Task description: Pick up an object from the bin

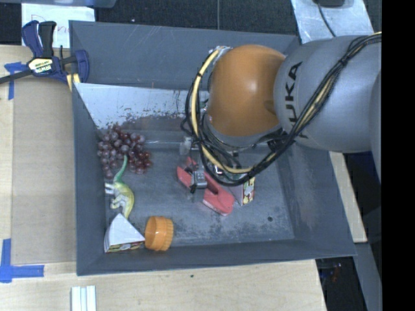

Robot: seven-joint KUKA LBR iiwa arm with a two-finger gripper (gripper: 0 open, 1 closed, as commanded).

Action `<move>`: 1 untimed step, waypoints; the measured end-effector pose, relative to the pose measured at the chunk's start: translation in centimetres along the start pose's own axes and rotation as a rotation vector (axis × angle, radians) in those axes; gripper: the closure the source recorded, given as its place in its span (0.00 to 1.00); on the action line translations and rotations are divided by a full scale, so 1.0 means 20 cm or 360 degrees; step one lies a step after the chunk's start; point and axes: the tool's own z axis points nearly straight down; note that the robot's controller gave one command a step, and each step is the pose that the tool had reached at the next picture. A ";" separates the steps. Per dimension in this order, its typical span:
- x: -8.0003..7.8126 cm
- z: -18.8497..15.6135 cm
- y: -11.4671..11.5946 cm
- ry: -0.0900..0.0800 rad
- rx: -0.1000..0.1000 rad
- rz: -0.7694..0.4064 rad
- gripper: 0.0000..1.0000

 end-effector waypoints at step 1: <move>-0.01 -0.02 0.00 -0.0014 -0.0002 0.0004 0.00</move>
Offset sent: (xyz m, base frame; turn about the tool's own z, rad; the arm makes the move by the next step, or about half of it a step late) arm 0.0138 0.1196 -0.1122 0.1899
